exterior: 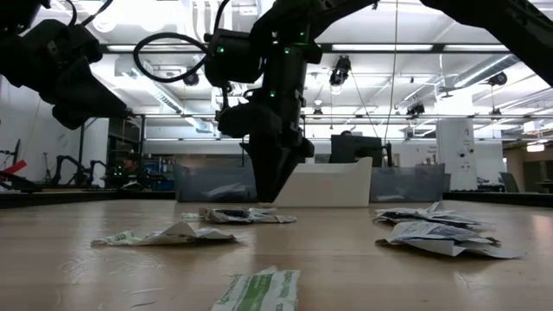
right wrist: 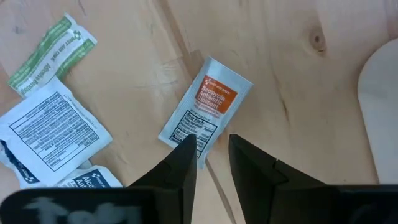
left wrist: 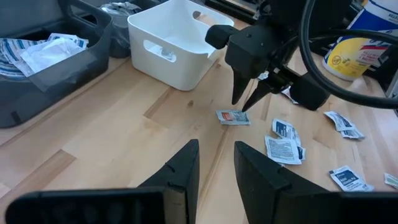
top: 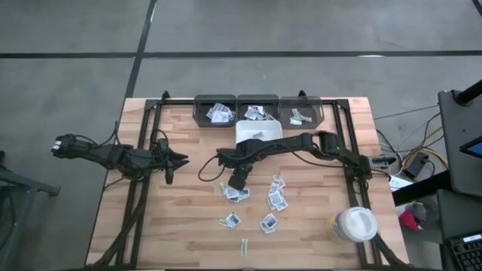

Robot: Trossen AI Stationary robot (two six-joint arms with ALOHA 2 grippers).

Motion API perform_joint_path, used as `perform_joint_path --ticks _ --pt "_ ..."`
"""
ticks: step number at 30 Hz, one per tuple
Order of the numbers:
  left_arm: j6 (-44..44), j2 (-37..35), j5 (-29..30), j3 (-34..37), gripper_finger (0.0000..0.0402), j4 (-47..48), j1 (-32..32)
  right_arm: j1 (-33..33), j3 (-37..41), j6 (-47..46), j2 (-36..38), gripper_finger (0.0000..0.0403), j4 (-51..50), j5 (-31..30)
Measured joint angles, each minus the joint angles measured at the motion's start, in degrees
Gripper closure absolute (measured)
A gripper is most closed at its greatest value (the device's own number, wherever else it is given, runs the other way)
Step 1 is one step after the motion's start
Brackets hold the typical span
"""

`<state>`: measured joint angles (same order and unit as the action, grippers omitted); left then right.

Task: Pick & Place First Aid Supplies
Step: Put the orange ointment pack into the white bin

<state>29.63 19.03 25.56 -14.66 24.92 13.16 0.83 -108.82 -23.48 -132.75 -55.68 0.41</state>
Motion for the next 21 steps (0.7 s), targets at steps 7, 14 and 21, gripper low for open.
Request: perform_joint_path --ticks 7,14,21 --pt "0.06 0.0 0.0 0.02 0.0307 -0.01 -0.01 -0.11 4.07 -1.85 0.11 0.0309 3.35 0.38" --pt "0.47 0.0 0.0 0.02 0.0307 -0.01 -0.01 -0.51 7.77 -2.89 0.52 0.031 5.31 1.61" --pt "1.64 0.0 0.0 0.0 0.0307 -0.03 0.0 -1.57 8.07 -1.93 0.42 0.0373 3.62 1.28"
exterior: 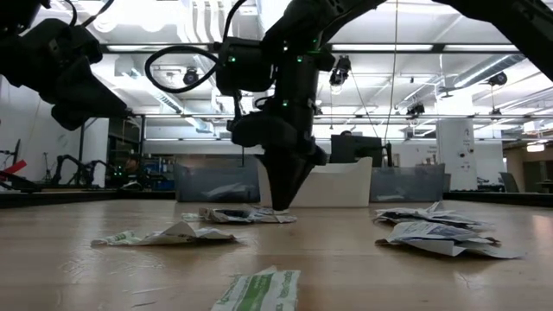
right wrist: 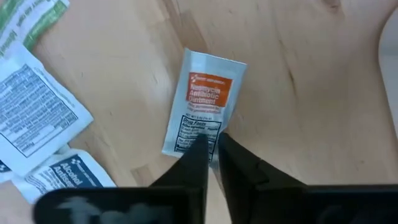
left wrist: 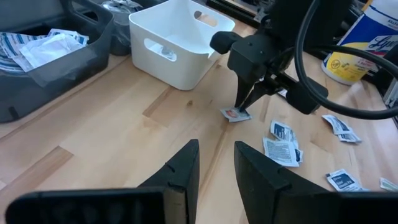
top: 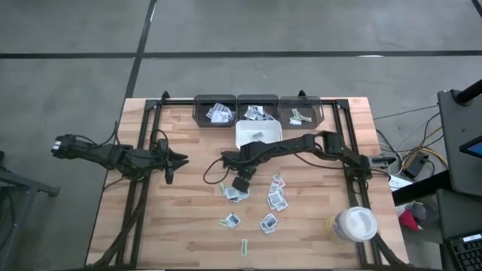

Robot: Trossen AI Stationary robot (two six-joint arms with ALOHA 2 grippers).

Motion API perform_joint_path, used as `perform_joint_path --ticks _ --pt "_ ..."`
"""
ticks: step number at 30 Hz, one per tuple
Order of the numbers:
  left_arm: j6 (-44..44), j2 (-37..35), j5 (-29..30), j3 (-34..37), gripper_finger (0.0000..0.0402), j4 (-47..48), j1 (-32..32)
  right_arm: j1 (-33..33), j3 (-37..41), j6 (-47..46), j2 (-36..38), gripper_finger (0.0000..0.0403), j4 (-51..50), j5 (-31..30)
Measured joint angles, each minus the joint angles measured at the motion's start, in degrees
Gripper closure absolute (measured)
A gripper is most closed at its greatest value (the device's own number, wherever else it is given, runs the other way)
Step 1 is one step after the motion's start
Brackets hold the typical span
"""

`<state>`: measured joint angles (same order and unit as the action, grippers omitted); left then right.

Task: Pick & Place First Aid Supplies
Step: Put the orange ointment pack into the white bin

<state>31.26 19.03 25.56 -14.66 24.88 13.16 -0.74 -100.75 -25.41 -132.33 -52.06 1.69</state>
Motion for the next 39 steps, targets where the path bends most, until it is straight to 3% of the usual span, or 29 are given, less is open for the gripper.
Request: perform_joint_path --ticks 4,23,33,39 --pt "0.27 0.0 0.0 0.02 0.0307 0.0 0.01 -0.14 0.04 0.36 0.08 0.0392 -0.67 0.25" --pt "0.44 0.07 0.0 0.0 0.0307 -0.02 0.01 -0.28 0.88 12.26 6.95 0.0395 -8.54 7.42" --pt "0.35 0.22 0.0 0.02 0.0307 -0.02 -0.01 -0.1 0.79 26.0 8.27 0.0395 -6.73 16.83" --pt "0.17 0.28 0.01 0.02 0.0307 0.0 0.01 1.56 0.72 30.3 10.81 0.0395 1.44 16.2"
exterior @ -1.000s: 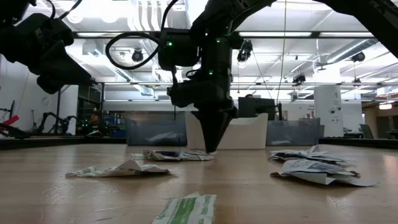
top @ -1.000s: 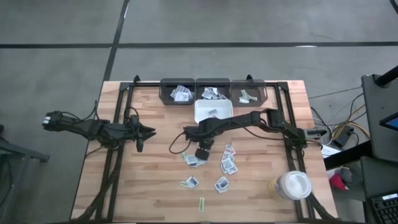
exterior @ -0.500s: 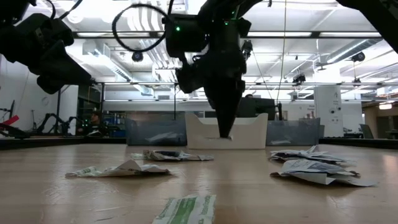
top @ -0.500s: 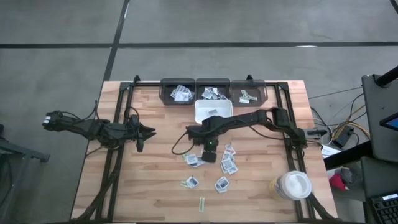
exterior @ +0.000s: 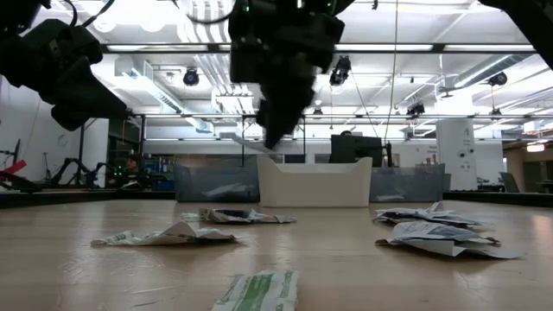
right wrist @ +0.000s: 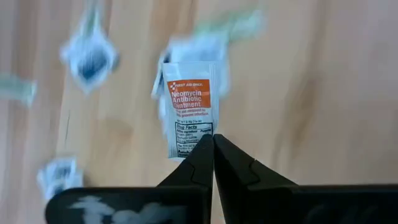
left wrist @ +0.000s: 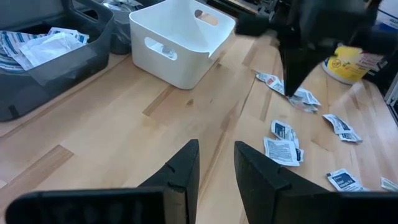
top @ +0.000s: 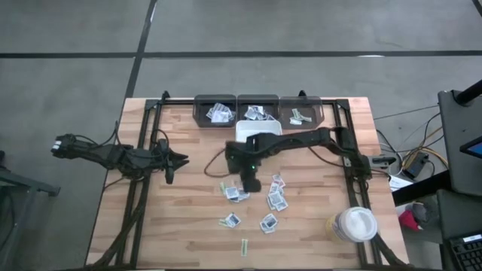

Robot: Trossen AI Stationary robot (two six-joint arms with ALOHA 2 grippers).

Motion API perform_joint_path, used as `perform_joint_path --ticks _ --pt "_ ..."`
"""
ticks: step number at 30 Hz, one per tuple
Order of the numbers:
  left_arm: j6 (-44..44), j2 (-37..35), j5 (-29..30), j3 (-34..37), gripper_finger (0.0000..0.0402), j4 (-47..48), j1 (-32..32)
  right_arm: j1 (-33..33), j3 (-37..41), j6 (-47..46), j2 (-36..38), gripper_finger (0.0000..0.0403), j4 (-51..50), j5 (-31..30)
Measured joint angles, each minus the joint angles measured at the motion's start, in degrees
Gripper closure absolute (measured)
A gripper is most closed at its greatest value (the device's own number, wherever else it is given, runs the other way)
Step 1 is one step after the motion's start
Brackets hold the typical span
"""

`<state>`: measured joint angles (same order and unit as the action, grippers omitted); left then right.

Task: Pick & Place First Aid Supplies
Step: Put the orange ointment pack into the white bin

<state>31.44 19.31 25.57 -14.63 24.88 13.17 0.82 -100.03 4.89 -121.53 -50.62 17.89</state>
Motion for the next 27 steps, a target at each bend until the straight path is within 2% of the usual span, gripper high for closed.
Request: perform_joint_path --ticks 3,6,13,15,20,24,27 --pt "0.03 0.0 -0.01 0.0 0.0307 0.0 0.0 1.54 -0.06 0.08 1.68 0.0395 4.83 -3.3" --pt "0.05 0.02 -0.01 0.0 0.0307 0.0 0.0 3.13 -0.09 -0.17 3.46 0.0394 5.64 -12.49" --pt "0.07 0.02 -0.01 -0.02 0.0307 0.0 0.0 7.76 -0.13 0.67 8.31 0.0394 -2.69 -31.74" --pt "0.07 0.02 0.02 0.0 0.0307 0.0 0.0 9.22 -0.13 2.8 8.95 0.0394 -5.97 -34.8" --pt "0.07 0.02 0.02 0.0 0.0307 0.0 0.0 13.35 0.0 7.47 8.09 0.0394 -10.7 -34.9" --pt "0.07 0.02 0.02 -0.01 0.0307 0.01 0.0 16.22 0.12 10.12 5.52 0.0394 -11.19 -27.3" --pt "0.07 0.03 0.02 0.0 0.0307 0.0 -0.02 17.49 0.13 12.14 3.45 0.0394 -11.54 -25.02"
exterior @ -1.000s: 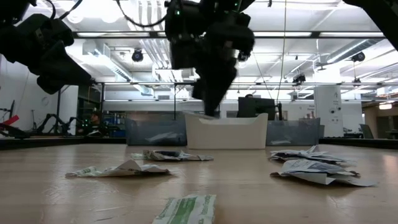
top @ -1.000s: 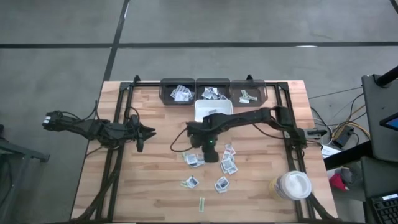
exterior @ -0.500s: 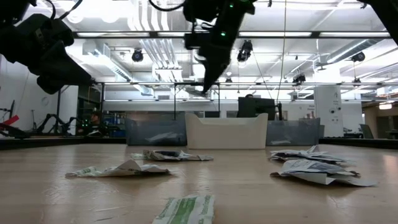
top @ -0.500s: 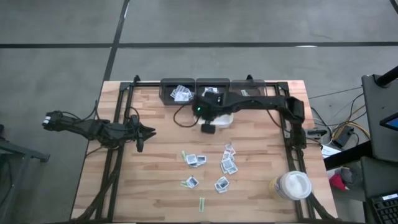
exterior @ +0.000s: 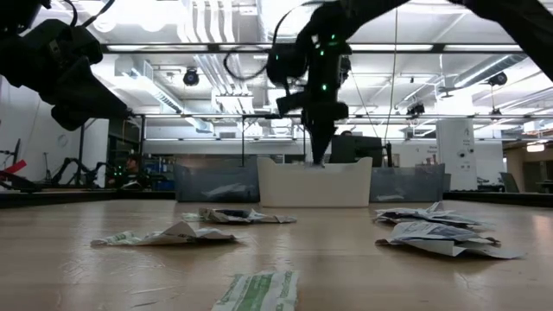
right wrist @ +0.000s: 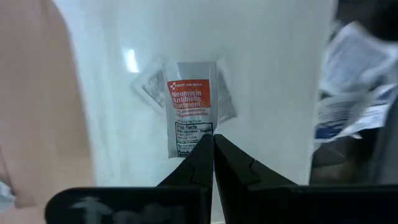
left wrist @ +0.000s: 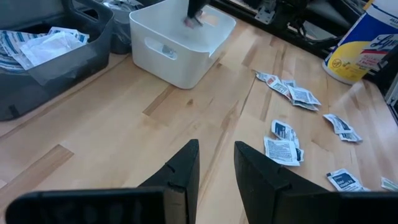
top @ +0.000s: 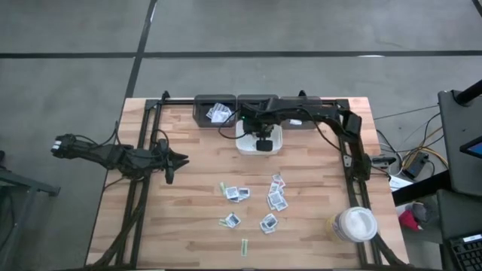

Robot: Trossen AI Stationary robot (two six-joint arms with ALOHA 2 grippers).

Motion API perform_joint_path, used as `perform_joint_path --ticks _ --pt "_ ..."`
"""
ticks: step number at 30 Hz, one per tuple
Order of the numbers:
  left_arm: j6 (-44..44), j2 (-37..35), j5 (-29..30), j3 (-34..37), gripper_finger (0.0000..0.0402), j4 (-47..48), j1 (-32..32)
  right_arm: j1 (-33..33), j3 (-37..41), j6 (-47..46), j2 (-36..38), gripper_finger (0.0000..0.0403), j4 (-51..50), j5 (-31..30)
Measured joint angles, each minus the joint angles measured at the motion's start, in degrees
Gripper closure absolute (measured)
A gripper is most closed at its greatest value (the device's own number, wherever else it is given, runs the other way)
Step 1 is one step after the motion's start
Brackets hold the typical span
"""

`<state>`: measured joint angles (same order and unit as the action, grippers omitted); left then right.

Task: Pick & Place First Aid Supplies
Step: Put the orange ointment pack into the white bin

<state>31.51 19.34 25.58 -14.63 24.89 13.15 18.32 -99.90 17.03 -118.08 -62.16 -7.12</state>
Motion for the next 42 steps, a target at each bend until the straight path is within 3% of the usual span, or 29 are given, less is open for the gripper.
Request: perform_joint_path --ticks 9,20,29,33,36,39,42 --pt "0.0 0.04 0.02 0.0 0.0307 0.0 0.0 1.79 0.0 6.04 -5.2 0.0394 -0.63 0.19" --pt "0.0 0.04 0.02 0.0 0.0307 0.0 0.01 4.05 0.0 6.58 -5.65 0.0393 -0.41 2.42" --pt "0.0 0.04 0.02 0.0 0.0307 0.0 0.0 4.31 -0.92 5.5 -4.95 0.034 -2.81 4.37" --pt "0.0 0.04 0.02 0.0 0.0307 0.0 0.02 3.4 -4.3 -2.89 -2.96 0.032 -14.1 5.88" --pt "0.0 0.06 0.02 -0.02 0.0307 0.0 0.0 2.34 -6.09 -10.98 -1.0 0.0313 -24.32 13.96" --pt "-0.1 0.06 0.02 -0.01 0.0307 0.01 0.0 0.36 -5.18 -17.28 2.93 0.0308 -26.95 22.2" --pt "-0.13 0.06 0.04 -0.02 0.0307 0.02 0.0 -2.2 -2.79 -22.48 6.9 0.0305 -26.95 22.8"
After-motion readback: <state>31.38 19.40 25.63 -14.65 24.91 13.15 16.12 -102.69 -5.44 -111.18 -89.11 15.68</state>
